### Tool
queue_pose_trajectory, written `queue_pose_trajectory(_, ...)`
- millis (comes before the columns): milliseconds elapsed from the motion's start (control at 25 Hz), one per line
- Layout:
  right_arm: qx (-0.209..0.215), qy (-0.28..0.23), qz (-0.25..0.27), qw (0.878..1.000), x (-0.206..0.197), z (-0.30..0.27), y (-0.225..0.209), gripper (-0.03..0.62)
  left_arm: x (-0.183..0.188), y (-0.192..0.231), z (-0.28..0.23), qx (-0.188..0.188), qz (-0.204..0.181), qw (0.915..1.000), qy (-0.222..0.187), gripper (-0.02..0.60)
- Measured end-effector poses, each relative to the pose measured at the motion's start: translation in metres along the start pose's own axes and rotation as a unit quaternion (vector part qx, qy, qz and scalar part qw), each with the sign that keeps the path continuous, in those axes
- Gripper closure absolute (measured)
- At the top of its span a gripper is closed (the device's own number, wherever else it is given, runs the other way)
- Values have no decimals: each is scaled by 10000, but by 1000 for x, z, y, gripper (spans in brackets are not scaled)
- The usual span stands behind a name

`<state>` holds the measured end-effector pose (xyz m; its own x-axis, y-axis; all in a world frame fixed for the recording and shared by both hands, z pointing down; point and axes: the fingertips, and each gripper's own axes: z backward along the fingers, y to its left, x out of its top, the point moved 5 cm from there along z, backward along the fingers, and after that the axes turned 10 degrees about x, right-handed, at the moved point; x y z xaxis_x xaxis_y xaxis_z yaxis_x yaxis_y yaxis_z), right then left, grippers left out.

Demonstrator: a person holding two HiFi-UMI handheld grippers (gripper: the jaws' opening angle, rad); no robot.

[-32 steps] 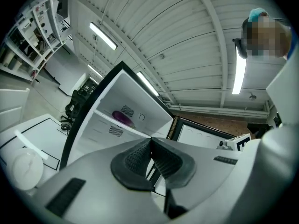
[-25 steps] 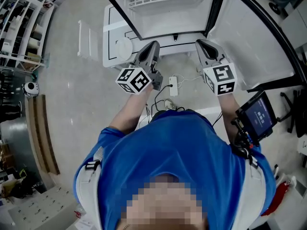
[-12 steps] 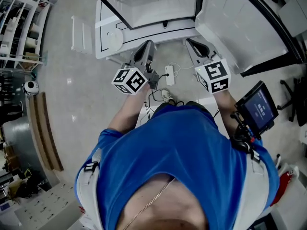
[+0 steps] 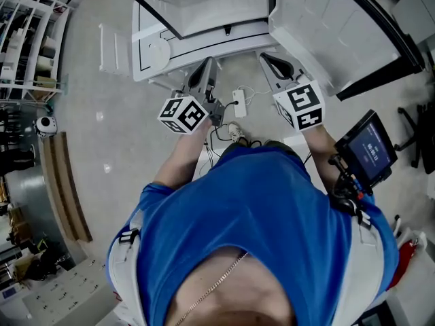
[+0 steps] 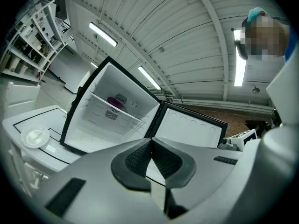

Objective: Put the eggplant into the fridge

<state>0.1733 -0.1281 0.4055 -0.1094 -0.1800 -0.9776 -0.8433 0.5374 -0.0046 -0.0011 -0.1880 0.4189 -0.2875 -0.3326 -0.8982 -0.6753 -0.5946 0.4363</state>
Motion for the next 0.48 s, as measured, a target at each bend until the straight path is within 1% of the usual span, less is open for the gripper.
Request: queue_pose_trajectory(480, 90, -58, 52, 9999, 2, -2, 4, 591, 2, -1, 5, 62, -24, 9999, -103, 574)
